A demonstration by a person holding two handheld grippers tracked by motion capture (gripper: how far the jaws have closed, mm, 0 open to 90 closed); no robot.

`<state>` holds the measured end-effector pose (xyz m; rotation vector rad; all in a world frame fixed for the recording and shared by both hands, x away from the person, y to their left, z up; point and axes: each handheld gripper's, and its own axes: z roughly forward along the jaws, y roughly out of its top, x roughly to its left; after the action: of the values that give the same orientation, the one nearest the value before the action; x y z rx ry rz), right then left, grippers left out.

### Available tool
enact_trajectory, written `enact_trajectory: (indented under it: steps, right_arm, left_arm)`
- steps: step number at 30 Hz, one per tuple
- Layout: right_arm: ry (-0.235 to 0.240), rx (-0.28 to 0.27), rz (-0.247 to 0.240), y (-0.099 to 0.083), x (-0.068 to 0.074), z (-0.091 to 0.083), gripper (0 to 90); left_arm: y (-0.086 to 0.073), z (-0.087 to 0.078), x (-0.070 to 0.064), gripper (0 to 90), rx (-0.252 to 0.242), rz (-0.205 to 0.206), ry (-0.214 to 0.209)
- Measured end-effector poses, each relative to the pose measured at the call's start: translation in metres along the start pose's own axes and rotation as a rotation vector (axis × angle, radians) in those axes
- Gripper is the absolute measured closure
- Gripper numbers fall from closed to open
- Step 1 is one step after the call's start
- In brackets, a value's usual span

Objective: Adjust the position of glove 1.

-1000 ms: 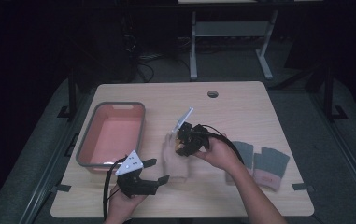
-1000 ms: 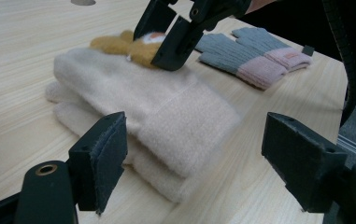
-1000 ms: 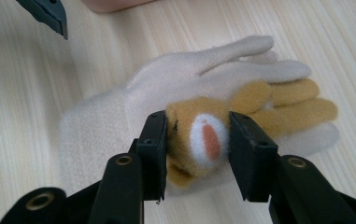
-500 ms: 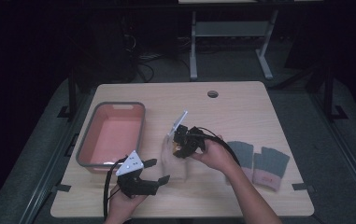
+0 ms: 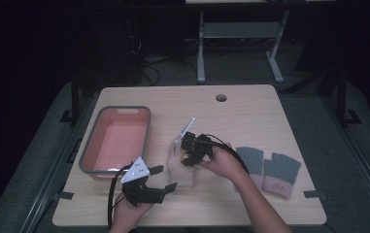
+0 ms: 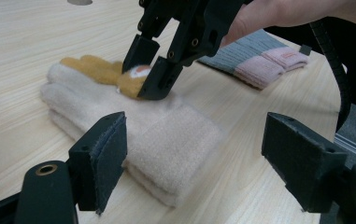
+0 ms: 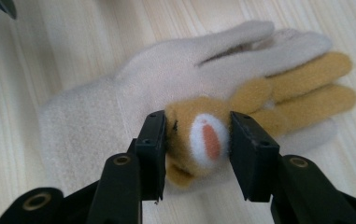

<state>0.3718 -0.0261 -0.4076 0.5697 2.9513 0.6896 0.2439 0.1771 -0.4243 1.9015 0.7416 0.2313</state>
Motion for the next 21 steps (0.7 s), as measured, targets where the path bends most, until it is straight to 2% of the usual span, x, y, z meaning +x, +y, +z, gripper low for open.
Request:
enact_trajectory:
  steps: [5,13,19,21]
  right_arm:
    - [0.006,-0.002,0.008,-0.003,-0.001,0.005,57.7]
    - [0.003,0.004,0.014,-0.005,0.0,0.007,56.4]
    - [0.005,0.004,0.029,-0.008,0.001,0.009,51.4]
    - [0.009,-0.019,0.052,-0.011,-0.001,0.008,45.3]
  left_arm:
    - [0.0,0.0,0.001,22.1,0.009,0.007,-0.001]
    - [-0.001,0.0,0.003,22.1,0.009,-0.01,-0.01]
    - [-0.001,0.001,0.003,22.1,0.015,-0.012,-0.011]
    - [-0.001,0.002,0.003,22.1,0.016,-0.019,-0.012]
